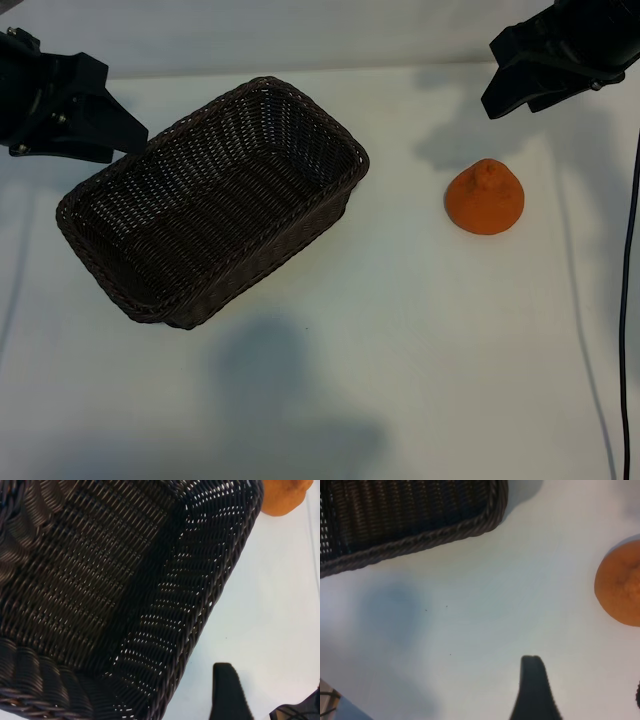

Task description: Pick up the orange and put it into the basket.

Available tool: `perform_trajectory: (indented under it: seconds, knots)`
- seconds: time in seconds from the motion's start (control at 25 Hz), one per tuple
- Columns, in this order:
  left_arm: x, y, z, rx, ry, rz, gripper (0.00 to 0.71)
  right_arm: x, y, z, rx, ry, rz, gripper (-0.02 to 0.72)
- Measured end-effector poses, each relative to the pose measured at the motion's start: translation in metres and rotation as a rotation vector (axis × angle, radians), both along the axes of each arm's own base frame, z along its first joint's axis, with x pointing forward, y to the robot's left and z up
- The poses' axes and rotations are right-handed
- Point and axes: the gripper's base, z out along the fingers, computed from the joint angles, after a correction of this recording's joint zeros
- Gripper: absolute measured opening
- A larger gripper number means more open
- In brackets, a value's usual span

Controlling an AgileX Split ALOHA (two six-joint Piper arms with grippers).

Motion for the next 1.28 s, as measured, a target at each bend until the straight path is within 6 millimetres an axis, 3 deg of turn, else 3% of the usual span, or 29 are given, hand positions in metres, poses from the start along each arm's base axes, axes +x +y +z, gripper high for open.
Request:
perform_trajectory:
  seconds: [1.28]
  knots:
    - [-0.0018, 0.0036, -0.0027, 0.051, 0.015, -0.014, 0.458, 0.0000, 0.0000, 0.0000, 0.000, 0.000, 0.000, 0.475]
